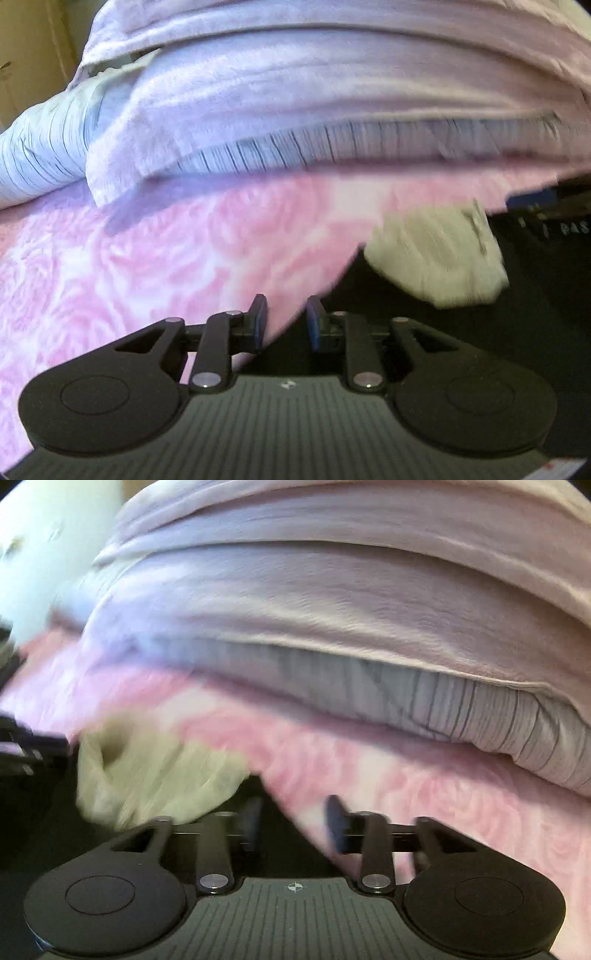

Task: Fold large clothes

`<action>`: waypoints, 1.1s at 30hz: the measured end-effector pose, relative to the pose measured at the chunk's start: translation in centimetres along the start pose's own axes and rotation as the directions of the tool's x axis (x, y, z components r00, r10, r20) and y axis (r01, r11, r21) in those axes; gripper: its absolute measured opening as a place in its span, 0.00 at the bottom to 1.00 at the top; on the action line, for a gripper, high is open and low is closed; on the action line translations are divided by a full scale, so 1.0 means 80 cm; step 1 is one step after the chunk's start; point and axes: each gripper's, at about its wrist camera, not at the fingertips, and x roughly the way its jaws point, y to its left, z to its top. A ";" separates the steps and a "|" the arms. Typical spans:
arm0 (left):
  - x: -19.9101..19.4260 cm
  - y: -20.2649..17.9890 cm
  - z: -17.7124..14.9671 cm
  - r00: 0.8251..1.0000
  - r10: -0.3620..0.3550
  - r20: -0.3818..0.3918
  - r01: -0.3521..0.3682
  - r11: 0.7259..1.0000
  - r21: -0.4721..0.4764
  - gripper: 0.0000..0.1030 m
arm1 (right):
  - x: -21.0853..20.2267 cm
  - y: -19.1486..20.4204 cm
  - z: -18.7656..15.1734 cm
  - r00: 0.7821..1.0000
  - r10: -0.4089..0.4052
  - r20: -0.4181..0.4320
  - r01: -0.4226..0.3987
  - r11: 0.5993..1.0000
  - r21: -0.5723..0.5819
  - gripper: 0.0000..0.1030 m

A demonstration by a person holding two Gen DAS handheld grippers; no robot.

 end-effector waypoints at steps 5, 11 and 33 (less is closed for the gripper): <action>-0.039 0.031 -0.013 0.999 0.040 -0.005 -0.040 0.991 -0.130 0.19 | -0.059 -0.029 0.001 0.998 -0.052 0.042 0.045 0.988 0.147 0.40; -0.187 0.104 -0.113 0.991 0.088 -0.103 -0.114 0.955 -0.274 0.31 | -0.186 -0.057 -0.081 0.998 -0.041 -0.051 0.055 0.946 0.319 0.40; -0.294 0.409 -0.280 0.739 0.532 -0.414 -0.649 0.394 -0.651 0.06 | -0.331 -0.049 -0.186 0.934 -0.241 -0.264 0.344 0.805 0.483 0.40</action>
